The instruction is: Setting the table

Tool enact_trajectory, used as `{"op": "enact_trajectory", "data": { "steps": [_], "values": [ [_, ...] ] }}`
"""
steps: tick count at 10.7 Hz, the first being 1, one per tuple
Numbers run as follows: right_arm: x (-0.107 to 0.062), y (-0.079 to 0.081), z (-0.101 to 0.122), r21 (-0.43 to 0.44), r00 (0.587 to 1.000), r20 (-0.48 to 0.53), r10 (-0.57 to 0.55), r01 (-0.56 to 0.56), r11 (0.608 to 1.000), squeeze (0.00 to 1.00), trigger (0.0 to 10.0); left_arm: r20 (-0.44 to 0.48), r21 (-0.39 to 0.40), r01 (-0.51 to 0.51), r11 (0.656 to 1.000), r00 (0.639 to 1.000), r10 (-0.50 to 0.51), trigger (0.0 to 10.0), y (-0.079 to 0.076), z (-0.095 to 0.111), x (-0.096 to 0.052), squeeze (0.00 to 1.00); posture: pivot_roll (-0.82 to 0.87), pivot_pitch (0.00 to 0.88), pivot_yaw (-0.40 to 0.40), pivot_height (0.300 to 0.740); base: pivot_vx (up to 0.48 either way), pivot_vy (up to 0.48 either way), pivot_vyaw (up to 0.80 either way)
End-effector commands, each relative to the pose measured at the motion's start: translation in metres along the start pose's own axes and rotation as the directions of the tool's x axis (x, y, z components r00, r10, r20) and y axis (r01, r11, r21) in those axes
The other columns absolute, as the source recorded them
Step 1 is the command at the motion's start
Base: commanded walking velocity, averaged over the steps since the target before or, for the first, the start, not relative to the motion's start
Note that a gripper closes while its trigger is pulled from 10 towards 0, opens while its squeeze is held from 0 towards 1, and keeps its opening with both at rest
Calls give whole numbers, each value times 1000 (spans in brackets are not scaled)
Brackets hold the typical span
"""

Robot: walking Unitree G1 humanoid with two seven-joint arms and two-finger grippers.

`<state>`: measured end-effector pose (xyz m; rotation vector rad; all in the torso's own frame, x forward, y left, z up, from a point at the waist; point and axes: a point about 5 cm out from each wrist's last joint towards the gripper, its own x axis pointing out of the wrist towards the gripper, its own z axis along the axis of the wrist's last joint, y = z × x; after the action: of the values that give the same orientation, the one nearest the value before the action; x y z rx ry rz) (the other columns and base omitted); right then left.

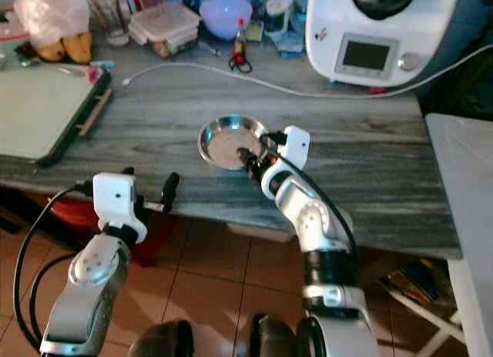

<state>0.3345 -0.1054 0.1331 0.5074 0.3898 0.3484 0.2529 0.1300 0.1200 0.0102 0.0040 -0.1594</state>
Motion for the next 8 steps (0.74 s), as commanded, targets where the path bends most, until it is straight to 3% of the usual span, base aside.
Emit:
{"op": "enact_trajectory", "data": {
  "steps": [1,2,5,6,7,8],
  "values": [
    [-3,-3,-8,-24,1000,-16,-8,7,1000,1000,10000,-8,2,-17,1000,1000,17,10000,2,-1,1,0,-29,128,4,740,0,0,0],
    [-13,-2,7,-117,996,91,-4,14,993,1000,10000,-5,-2,-31,1000,1000,31,10000,4,0,2,0,-31,126,2,740,0,0,0],
    [-39,7,16,-188,975,217,37,5,982,1000,10000,-15,-4,-47,999,999,47,10000,6,-2,1,0,-30,122,5,740,0,0,0],
    [-49,7,16,-224,967,254,32,27,974,776,10000,-19,-7,-53,999,998,53,10000,7,-2,0,0,-30,121,7,740,0,0,0],
    [-65,1,16,-303,943,333,5,102,948,0,10000,-21,-19,-56,998,998,56,10000,7,-3,-2,0,-29,119,8,740,0,0,0],
    [-76,-5,14,-392,925,379,-20,180,902,0,10000,-23,-25,-57,998,998,56,10000,7,-3,-3,0,-29,118,9,740,0,0,0]
  ]
}}
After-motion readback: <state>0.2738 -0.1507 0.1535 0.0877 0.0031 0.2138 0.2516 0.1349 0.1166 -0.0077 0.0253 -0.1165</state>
